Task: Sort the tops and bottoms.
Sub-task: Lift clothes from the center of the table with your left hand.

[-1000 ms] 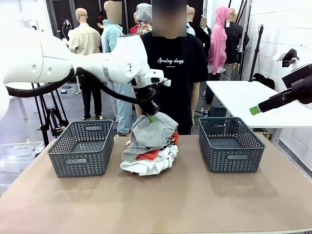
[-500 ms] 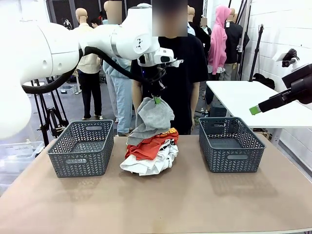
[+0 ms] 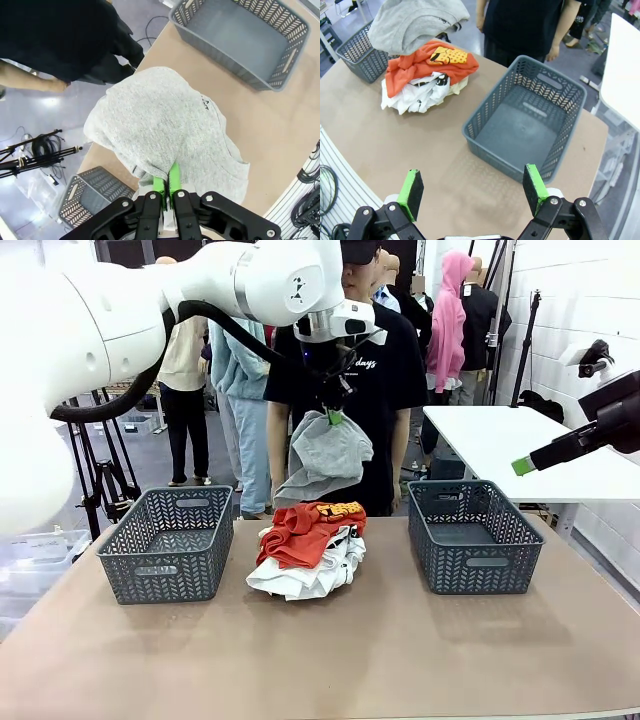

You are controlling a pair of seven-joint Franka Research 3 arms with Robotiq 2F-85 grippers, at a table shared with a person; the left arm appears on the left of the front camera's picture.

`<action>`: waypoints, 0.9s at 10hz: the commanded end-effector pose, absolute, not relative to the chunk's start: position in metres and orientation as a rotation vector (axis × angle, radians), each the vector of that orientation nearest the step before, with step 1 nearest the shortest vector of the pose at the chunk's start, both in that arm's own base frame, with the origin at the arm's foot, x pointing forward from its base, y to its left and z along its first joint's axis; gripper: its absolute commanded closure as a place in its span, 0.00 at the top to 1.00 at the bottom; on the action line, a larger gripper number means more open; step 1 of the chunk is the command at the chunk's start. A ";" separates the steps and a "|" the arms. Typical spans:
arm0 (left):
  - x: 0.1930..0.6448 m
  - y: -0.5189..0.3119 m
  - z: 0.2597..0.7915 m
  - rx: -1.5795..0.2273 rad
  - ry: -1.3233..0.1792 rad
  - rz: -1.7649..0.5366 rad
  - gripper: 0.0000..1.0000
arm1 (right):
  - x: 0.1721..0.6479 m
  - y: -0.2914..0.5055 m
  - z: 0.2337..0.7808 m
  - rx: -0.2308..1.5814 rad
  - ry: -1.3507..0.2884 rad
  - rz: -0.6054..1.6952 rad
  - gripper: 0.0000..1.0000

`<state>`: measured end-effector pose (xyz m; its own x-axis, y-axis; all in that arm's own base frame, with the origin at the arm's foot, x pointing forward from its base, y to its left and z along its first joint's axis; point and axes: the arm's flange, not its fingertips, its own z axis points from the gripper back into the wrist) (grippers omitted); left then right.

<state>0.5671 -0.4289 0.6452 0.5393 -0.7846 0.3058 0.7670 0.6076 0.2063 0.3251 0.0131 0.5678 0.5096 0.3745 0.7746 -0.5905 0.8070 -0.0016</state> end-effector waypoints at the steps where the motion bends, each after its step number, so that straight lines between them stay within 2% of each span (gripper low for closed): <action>1: 0.583 -0.436 0.654 0.070 -0.393 -0.937 0.00 | 0.325 0.012 0.566 0.291 -0.851 0.596 1.00; 3: 0.576 -0.433 0.658 0.065 -0.424 -0.929 0.00 | 0.325 0.012 0.566 0.291 -0.851 0.596 1.00; 4: 0.569 -0.430 0.643 0.047 -0.388 -0.924 0.00 | 0.325 0.012 0.566 0.291 -0.851 0.596 1.00; 9: 0.569 -0.430 0.643 0.047 -0.388 -0.924 0.00 | 0.325 0.012 0.566 0.291 -0.851 0.596 1.00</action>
<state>0.5701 -0.4313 0.6394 0.5389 -0.7860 0.3029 0.7695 0.6056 0.2025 0.3251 0.0131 0.5678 0.5096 0.3745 0.7746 -0.5905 0.8070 -0.0016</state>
